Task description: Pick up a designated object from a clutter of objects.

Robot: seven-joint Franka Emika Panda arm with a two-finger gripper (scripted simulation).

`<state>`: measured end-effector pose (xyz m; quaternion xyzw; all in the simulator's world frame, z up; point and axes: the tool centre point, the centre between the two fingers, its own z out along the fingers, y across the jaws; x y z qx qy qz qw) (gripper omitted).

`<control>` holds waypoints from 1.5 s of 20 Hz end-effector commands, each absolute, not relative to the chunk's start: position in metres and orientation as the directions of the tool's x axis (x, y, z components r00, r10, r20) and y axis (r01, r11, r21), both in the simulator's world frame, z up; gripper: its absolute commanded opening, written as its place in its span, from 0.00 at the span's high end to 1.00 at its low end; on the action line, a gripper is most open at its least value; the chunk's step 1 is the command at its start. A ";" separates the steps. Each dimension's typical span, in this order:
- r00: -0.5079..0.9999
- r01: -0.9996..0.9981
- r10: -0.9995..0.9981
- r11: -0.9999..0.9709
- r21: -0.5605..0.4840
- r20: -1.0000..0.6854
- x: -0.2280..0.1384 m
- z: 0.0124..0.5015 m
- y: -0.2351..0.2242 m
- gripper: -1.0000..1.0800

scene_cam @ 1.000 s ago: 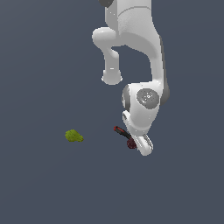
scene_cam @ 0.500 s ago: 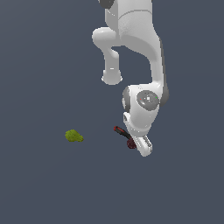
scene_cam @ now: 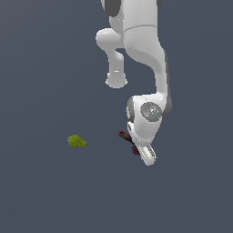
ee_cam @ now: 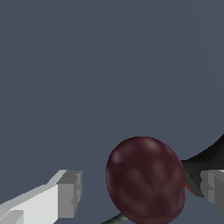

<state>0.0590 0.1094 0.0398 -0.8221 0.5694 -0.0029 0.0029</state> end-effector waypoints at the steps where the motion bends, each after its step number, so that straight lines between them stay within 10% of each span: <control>1: 0.351 -0.936 -0.936 -0.351 0.000 0.000 0.056 0.029 0.109 0.04; 3: 0.351 -0.936 -0.936 -0.351 0.000 0.000 0.057 0.028 0.109 0.04; 4: 0.351 -0.936 -0.936 -0.351 0.000 0.000 0.057 0.028 0.109 1.00; 30: 0.343 -0.939 -0.939 -0.343 -0.018 0.006 0.062 0.108 0.044 1.00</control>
